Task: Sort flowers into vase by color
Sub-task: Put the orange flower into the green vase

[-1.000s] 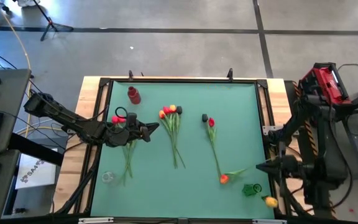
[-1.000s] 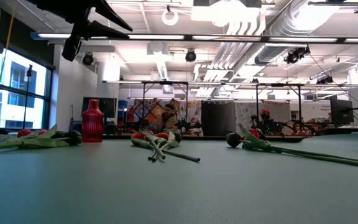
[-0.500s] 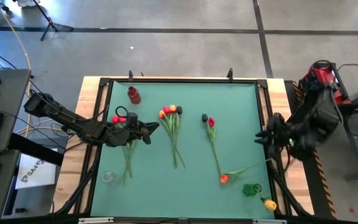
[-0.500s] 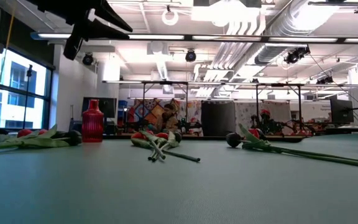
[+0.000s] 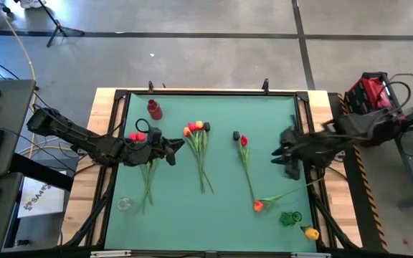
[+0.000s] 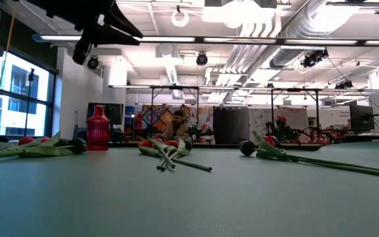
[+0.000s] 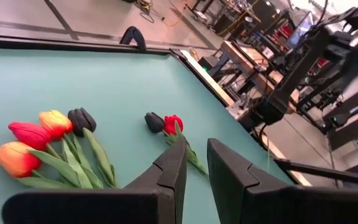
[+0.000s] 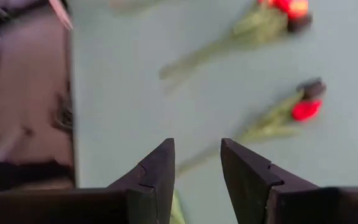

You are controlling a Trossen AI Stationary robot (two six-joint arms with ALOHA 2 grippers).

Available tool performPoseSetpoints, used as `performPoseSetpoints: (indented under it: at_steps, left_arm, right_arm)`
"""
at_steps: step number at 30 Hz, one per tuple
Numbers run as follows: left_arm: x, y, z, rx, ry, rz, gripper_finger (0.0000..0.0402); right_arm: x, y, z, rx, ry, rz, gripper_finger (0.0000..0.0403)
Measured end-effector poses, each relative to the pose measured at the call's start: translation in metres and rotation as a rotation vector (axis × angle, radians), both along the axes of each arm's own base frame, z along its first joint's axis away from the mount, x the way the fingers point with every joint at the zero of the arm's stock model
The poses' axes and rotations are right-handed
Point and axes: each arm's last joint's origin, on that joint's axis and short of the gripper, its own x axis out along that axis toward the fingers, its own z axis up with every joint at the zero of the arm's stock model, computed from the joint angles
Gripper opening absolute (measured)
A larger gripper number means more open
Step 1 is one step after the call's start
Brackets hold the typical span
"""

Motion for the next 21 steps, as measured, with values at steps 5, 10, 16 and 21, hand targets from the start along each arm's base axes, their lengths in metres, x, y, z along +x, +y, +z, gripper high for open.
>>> performPoseSetpoints:
  at_steps: [5, 10, 16, 21]
  left_arm:
    - [0.002, 0.003, -0.001, 0.004, 0.022, -0.051, 0.0050]
    - [0.002, 0.003, -0.001, 0.022, 0.041, -0.080, 0.0050]
    - [0.001, 0.003, -0.005, 0.037, 0.090, -0.102, 0.0050]
    - [-0.002, 0.002, -0.010, 0.044, 0.154, -0.109, 0.0050]
  right_arm:
    - [0.047, -0.002, -0.036, 0.063, 0.281, 0.118, 0.0119]
    - [0.084, -0.005, -0.077, 0.119, 0.519, 0.273, 0.0124]
    - [0.110, 0.004, -0.114, 0.139, 0.659, 0.409, 0.0150]
    - [0.119, 0.015, -0.140, 0.198, 0.637, 0.497, 0.0168]
